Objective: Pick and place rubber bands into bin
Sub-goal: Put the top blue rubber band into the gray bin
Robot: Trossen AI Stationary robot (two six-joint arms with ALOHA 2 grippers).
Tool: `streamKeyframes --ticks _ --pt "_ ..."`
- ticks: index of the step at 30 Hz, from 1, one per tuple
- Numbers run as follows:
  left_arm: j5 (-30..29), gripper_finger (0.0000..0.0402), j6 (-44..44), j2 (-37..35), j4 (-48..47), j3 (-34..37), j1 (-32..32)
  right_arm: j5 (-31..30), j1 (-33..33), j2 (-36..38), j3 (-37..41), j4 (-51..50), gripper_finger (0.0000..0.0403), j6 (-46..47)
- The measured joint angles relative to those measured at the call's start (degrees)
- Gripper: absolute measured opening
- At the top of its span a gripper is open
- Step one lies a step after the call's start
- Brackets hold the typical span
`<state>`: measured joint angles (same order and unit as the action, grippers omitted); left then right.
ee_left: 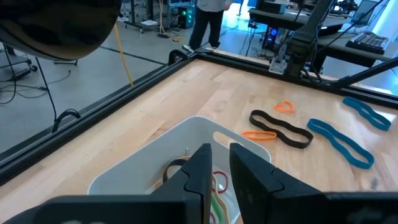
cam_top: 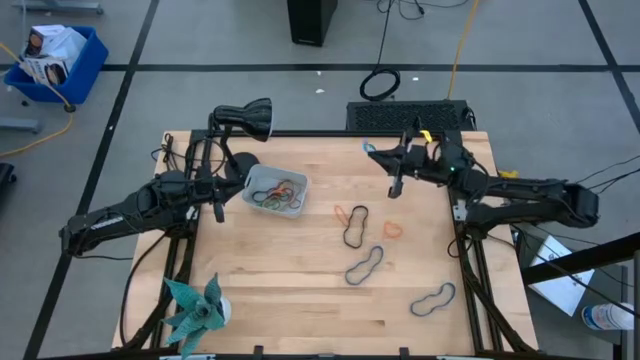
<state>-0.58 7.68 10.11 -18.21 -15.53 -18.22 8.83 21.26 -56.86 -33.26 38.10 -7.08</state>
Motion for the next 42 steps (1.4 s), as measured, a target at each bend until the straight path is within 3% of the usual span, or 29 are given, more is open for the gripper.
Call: streamKeyframes --ticks 10,20,32,42 --pt "0.00 0.0063 0.03 0.01 -0.02 0.00 -0.01 1.98 -2.68 -13.04 -18.55 -14.50 0.0000 -3.63" --pt "0.00 0.0063 0.03 0.01 -0.03 0.00 -0.01 1.98 -6.32 -30.14 -34.11 -19.30 0.0000 -6.07" --pt "0.00 0.0063 -0.28 0.02 -0.04 0.00 -0.01 2.00 -7.65 -48.11 -36.80 -15.33 0.0000 -4.23" --pt "0.00 0.0063 -0.45 0.02 -0.03 0.00 0.00 1.98 -7.61 -56.07 -36.84 -12.70 0.0000 -2.72"
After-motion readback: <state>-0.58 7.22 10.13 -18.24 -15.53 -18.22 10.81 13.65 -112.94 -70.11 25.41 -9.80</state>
